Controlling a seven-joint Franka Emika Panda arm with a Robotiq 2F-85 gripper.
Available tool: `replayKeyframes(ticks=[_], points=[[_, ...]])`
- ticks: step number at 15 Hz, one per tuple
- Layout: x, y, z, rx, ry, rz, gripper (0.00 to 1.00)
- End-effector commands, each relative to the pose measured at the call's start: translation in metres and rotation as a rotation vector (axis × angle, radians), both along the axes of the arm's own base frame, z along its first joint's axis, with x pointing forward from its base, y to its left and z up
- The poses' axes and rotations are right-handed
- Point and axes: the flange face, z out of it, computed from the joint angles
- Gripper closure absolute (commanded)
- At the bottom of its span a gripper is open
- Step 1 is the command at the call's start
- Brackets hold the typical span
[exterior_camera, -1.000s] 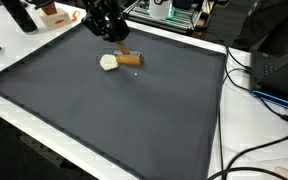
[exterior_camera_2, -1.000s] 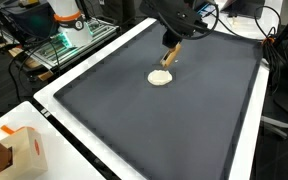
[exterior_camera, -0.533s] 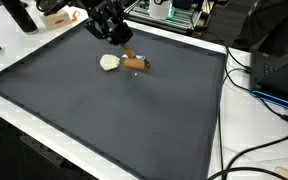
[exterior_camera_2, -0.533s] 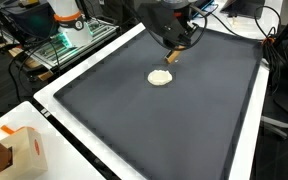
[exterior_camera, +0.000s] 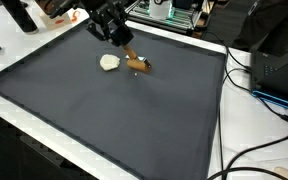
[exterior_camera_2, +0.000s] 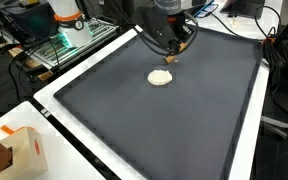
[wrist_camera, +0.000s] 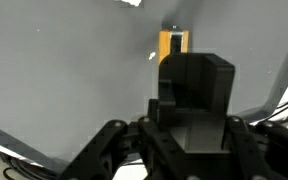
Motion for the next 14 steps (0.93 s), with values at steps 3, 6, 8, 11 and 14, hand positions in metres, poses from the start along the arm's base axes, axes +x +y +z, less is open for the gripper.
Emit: replayKeyframes(ticks=[3, 6, 8, 11, 14], points=[[-0.012, 0.0, 0.012, -0.021, 0.041, 0.002, 0.76], [-0.012, 0.003, 0.017, -0.053, 0.053, 0.049, 0.76], [-0.012, 0.005, 0.022, -0.083, 0.053, 0.075, 0.76], [-0.009, 0.006, 0.03, -0.131, 0.046, 0.108, 0.76], [-0.006, 0.008, 0.038, -0.171, 0.029, 0.126, 0.76]])
